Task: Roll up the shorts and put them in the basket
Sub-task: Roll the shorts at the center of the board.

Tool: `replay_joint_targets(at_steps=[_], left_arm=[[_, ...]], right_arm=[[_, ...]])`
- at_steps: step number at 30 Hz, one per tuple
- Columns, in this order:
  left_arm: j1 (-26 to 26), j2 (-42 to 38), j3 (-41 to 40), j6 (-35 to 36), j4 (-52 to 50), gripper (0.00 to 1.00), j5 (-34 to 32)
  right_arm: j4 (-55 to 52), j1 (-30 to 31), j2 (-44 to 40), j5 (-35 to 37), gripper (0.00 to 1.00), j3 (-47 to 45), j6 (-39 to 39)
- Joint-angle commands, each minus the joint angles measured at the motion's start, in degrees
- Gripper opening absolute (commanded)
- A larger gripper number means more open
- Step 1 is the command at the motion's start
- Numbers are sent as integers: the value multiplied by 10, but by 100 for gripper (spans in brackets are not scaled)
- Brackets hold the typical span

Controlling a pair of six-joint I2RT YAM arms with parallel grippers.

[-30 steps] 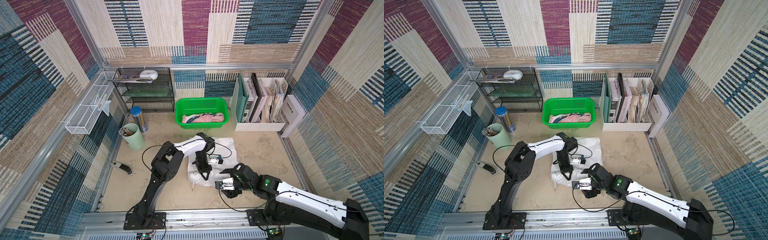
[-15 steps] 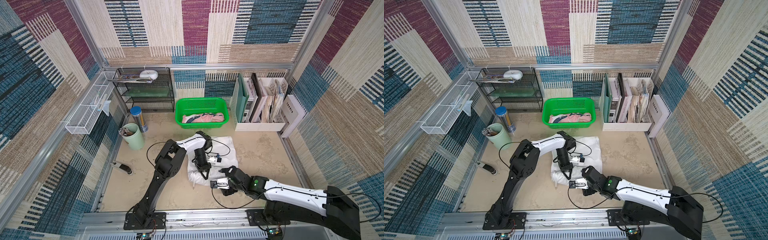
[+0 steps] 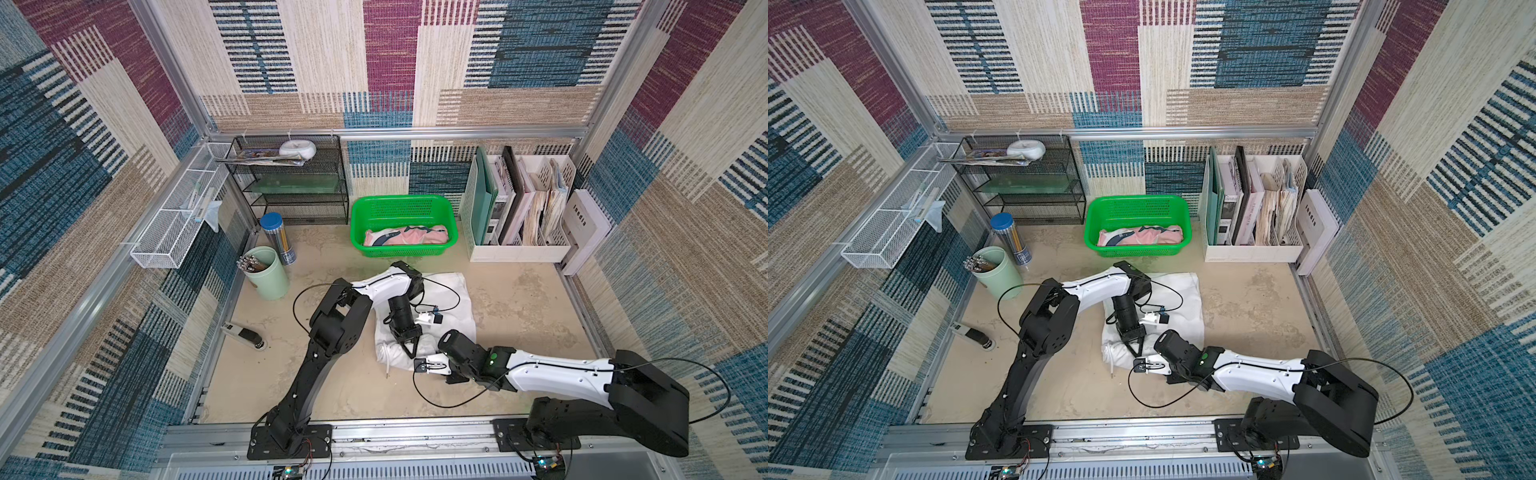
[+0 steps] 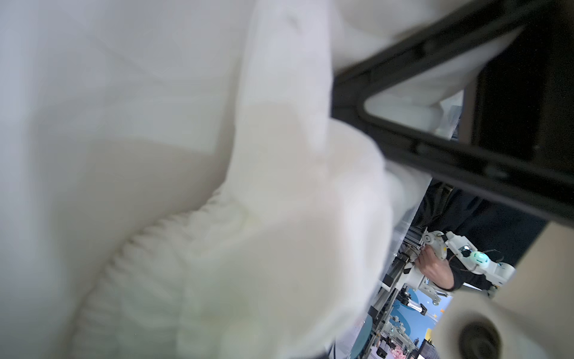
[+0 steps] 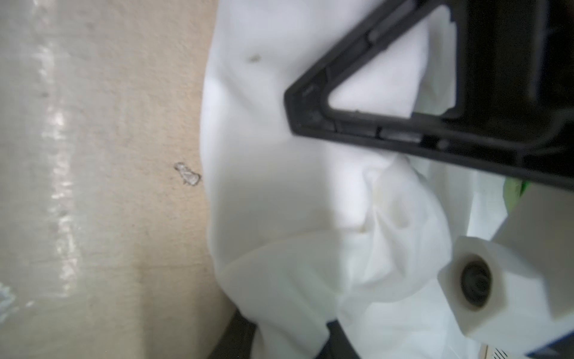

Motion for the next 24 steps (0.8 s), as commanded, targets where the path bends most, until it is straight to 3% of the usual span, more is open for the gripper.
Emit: replay_joint_targets(at_steps=[1, 3, 9, 13, 19, 22, 24], left_arm=[[1, -21, -9, -10, 36, 0, -19], [2, -43, -20, -17, 48, 0, -28], [9, -126, -65, -50, 96, 0, -28], [18, -188, -99, -73, 135, 0, -63], [47, -280, -148, -97, 189, 0, -59], [56, -306, -160, -99, 192, 5, -56], [58, -318, -170, -98, 192, 16, -55]], right_arm=[[-27, -5, 13, -49, 7, 14, 26], [-41, -11, 13, -64, 0, 24, 31], [-60, -36, -36, -107, 0, 29, 42], [-63, -50, -68, -126, 0, 29, 70], [-79, -64, -56, -152, 0, 41, 73], [-83, -66, -52, -161, 0, 42, 72], [-88, -68, -50, -165, 0, 43, 71]])
